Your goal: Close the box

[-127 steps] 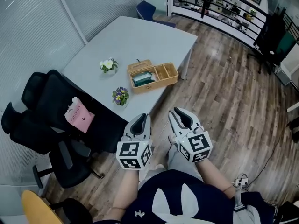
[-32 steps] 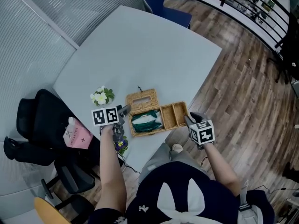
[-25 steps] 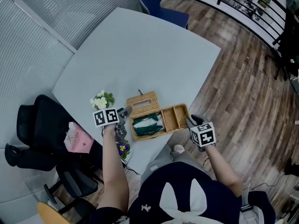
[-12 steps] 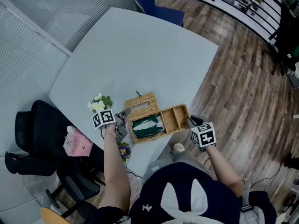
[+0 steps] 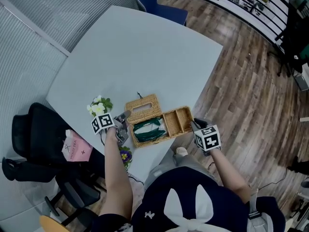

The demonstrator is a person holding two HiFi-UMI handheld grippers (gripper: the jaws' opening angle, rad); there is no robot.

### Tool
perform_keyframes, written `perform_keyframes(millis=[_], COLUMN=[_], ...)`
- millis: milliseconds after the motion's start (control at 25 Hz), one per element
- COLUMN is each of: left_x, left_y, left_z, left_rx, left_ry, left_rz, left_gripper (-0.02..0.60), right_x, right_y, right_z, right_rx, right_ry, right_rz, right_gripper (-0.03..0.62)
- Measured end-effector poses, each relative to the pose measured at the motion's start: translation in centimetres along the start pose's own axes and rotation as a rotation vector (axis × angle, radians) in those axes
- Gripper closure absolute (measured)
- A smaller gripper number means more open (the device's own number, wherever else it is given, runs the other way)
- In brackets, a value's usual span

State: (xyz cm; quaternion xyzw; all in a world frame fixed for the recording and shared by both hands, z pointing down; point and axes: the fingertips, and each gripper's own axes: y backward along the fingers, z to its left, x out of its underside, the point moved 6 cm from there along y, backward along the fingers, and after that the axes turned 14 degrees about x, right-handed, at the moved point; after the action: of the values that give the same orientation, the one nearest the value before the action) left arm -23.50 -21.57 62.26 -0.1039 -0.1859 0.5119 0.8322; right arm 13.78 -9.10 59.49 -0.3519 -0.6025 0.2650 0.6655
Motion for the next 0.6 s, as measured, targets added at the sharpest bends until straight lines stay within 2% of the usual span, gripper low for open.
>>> perform_keyframes(millis=[240, 600], left_x=[-0.1, -0.3], left_y=[0.1, 0.4], left_z=[-0.2, -1.2], left_rx=[-0.005, 0.001], left_ry=[-0.017, -0.096], left_rz=[-0.005, -0.009], left_gripper=[0.466, 0.471], right_x=[0.0, 0.1], right_y=[-0.1, -0.3], right_z=[0.0, -0.1], right_rx=[0.001, -0.007], right_ry=[0.008, -0.005], right_rz=[0.006, 0.021], right_gripper=[0.531, 0.536])
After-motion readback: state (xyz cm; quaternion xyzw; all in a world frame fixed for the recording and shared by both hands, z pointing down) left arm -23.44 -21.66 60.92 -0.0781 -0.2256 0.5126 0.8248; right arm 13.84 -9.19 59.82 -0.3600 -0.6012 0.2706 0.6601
